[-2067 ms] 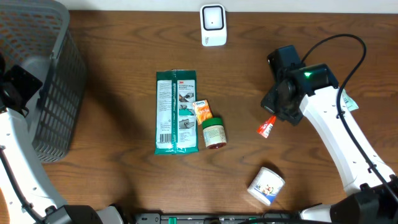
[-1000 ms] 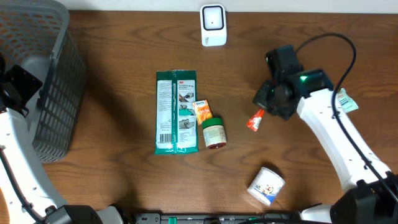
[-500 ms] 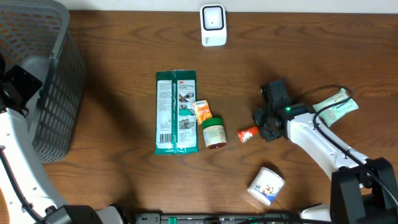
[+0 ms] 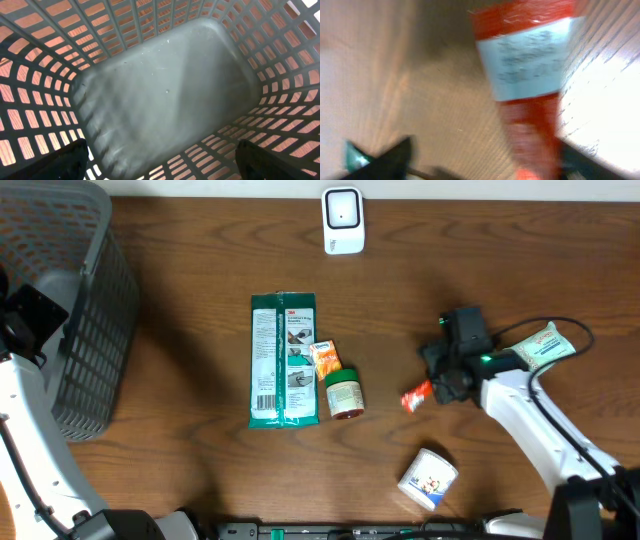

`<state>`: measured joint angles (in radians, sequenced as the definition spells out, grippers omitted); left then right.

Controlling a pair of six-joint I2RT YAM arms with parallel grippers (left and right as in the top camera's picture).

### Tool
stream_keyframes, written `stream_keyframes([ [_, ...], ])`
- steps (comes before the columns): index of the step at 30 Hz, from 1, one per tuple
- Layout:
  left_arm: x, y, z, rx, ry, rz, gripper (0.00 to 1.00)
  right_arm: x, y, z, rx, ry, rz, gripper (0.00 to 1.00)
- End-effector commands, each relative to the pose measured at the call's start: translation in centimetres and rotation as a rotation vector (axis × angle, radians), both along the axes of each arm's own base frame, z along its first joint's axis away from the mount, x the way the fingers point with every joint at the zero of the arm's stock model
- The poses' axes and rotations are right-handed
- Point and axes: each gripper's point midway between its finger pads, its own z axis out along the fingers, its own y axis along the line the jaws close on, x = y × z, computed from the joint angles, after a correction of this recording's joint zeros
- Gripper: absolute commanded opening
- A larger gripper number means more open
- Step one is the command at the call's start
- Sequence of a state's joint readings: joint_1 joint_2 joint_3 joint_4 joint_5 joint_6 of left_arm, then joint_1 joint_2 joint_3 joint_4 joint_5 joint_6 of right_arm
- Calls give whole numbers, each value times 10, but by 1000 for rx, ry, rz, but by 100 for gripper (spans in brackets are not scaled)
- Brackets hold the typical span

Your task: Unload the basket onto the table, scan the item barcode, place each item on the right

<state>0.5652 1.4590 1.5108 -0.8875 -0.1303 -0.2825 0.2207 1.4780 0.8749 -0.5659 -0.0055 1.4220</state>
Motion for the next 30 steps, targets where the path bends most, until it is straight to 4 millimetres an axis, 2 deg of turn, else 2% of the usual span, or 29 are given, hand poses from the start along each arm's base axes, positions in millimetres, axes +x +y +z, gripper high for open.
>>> stream_keyframes([
  [1, 1, 3, 2, 11, 6, -4, 93, 7, -24, 12, -38, -26, -68, 15],
  [2, 1, 3, 2, 11, 6, -3, 93, 4, -33, 8, -75, -9, -90, 2],
  [4, 1, 3, 2, 11, 6, -3, 94, -2, -45, 2, -135, 18, -112, 1],
  [6, 1, 3, 2, 11, 6, -3, 93, -5, -49, -2, -169, 37, -92, 1],
  [7, 1, 3, 2, 11, 6, -3, 93, -5, -49, -4, -179, 39, -64, 17],
  [8, 1, 3, 2, 11, 6, -3, 93, -4, -48, -4, -188, 39, -39, 39],
  [9, 1, 3, 2, 11, 6, -3, 93, -4, -48, -6, -196, 44, -19, 72],
  [10, 1, 3, 2, 11, 6, -4, 93, -5, -48, -6, -203, 45, -2, 89],
  [11, 1, 3, 2, 11, 6, -3, 93, -5, -47, -6, -205, 46, 15, 99],
  [14, 1, 3, 2, 11, 6, -4, 93, -6, -39, -7, -181, 49, 84, 99],
  [18, 1, 3, 2, 11, 6, -3, 93, -9, -16, -7, -40, 63, 107, 99],
  [19, 1, 3, 2, 11, 6, -3, 93, -4, -19, -5, -50, 44, 81, 98],
  [20, 1, 3, 2, 11, 6, -3, 93, 3, -33, -4, -135, 11, 57, 88],
  [21, 1, 3, 2, 11, 6, -4, 93, 7, -51, -4, -244, 3, 21, 87],
  [22, 1, 3, 2, 11, 6, -3, 93, 6, -56, -6, -267, 14, 10, 90],
  [24, 1, 3, 2, 11, 6, -4, 93, 3, -30, -9, -130, 31, 133, 92],
  [27, 1, 3, 2, 11, 6, -4, 93, 4, -36, -13, -194, 33, 166, 92],
  [30, 1, 3, 2, 11, 6, -3, 93, 2, -24, -13, -160, 34, 244, 92],
])
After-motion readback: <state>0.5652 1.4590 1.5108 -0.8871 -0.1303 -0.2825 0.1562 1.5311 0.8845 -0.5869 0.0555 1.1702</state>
